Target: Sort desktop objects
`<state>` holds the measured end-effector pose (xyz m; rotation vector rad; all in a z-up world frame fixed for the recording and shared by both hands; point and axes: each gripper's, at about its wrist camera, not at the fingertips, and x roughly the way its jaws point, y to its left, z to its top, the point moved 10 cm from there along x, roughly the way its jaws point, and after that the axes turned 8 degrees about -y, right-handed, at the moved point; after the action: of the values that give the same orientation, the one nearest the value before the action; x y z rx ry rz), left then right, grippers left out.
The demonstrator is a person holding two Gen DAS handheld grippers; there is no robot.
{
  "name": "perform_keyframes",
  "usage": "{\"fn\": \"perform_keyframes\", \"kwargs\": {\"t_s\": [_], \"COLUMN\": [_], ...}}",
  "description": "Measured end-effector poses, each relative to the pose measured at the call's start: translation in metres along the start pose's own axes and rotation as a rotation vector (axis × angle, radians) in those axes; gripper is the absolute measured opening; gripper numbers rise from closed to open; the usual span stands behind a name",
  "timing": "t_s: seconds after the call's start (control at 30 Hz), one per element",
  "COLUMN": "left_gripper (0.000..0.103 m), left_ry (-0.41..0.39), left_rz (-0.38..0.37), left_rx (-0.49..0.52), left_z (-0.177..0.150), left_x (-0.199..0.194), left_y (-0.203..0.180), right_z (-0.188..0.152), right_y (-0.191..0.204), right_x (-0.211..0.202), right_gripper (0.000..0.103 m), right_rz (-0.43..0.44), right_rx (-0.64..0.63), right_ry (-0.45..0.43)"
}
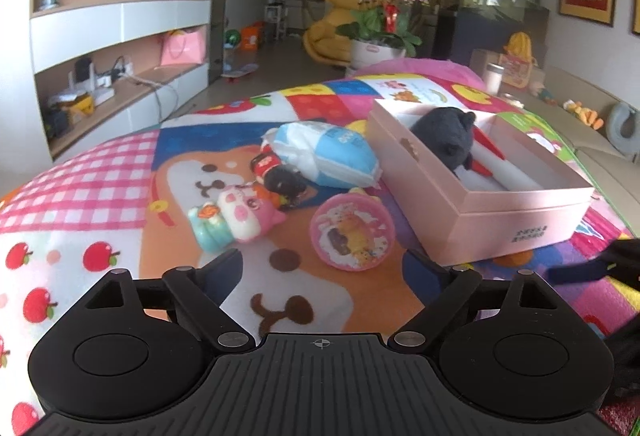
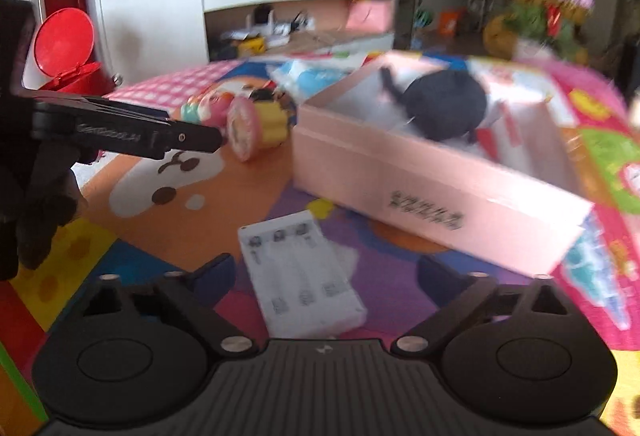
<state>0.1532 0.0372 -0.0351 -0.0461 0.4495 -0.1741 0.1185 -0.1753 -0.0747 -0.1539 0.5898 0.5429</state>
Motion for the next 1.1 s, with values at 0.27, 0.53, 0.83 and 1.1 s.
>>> {"fn": "perform_keyframes", "kwargs": {"t_s": [0.27, 0.53, 0.83, 1.1], "left_gripper": [0.088, 0.06, 0.06, 0.061], "left_ry": [0.016, 0.059, 0.154, 0.205], "left_rz": [0.016, 0.03, -0.015, -0.12], "left_rx": [0.085, 0.089, 0.256, 0.29], "left_z": [0.002, 0.002, -0.007, -0.04], "left_x": [0.041, 0.051, -0.027, -0.047], "left_y": [-0.012, -0.009, -0.028, -0.066], "right_z": [-0.019, -0.052, -0.053, -0.055], "right_y": [-0.016, -0.058, -0.063, -0.062], "right_x": [-0.029, -0.072, -0.068, -0.07], "right_gripper": [0.048, 0.057, 0.081, 0.087], "right_rz": [-0.078, -0.252, -0.263, -0.273], "right_rx": [0.08, 0.145, 0.18, 0.192], "right_ry": [0.025, -0.034, -0.068, -0.073]}}
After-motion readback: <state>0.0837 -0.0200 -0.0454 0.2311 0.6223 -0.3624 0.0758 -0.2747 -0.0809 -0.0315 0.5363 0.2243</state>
